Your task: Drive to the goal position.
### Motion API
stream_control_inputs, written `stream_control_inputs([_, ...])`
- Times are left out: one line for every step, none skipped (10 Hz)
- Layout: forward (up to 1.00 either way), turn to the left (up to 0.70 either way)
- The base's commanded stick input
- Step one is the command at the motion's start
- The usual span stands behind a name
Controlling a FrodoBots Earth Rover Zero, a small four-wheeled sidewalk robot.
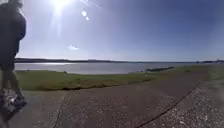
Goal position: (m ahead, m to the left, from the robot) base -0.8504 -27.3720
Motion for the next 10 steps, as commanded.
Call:
stream_control_inputs([0.0, 0.0])
stream_control_inputs([0.0, 0.0])
stream_control_inputs([0.0, 0.0])
stream_control_inputs([0.0, 0.0])
stream_control_inputs([0.0, 0.26])
stream_control_inputs([0.0, 0.45])
stream_control_inputs([0.0, 0.45])
stream_control_inputs([0.0, 0.45])
stream_control_inputs([0.0, 0.0])
stream_control_inputs([0.0, 0.0])
